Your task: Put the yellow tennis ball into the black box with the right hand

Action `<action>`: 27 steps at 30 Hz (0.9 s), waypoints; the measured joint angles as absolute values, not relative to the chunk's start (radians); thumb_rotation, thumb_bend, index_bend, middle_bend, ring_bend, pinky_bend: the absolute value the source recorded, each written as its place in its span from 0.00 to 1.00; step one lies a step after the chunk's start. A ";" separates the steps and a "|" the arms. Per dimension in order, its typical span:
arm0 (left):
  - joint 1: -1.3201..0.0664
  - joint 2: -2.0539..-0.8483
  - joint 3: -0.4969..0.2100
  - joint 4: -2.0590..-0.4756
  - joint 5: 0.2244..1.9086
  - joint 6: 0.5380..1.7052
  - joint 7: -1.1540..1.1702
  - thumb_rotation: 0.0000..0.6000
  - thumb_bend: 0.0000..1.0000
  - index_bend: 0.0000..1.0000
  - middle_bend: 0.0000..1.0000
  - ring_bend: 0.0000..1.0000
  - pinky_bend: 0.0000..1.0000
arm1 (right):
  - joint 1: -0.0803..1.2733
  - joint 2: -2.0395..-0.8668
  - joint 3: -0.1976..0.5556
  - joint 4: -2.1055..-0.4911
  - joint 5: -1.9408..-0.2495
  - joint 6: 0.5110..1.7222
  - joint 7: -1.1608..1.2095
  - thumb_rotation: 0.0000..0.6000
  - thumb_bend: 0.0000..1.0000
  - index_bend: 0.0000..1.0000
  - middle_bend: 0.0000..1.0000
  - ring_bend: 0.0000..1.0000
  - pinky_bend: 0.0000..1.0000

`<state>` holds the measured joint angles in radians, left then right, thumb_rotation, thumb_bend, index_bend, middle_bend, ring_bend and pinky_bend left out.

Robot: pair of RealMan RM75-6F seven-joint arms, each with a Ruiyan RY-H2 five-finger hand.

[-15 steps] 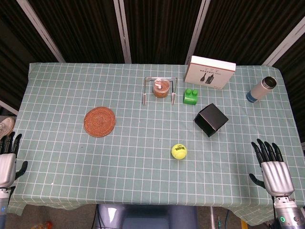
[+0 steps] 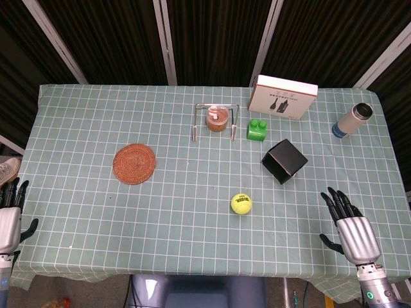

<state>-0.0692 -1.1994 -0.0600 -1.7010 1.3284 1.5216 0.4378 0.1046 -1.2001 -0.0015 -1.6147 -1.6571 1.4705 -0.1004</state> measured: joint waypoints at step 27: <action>-0.096 -1.176 -0.036 -1.691 1.388 1.462 0.394 1.00 0.23 0.00 0.00 0.00 0.00 | 0.239 -1.455 -0.088 -1.742 -1.624 1.133 0.044 1.00 0.50 0.46 0.43 0.50 0.86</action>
<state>-0.0963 -1.1757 -0.0359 -1.6907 1.3884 1.4619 0.3941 0.2395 -1.4549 -0.0884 -1.7418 -1.6241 1.1328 0.0443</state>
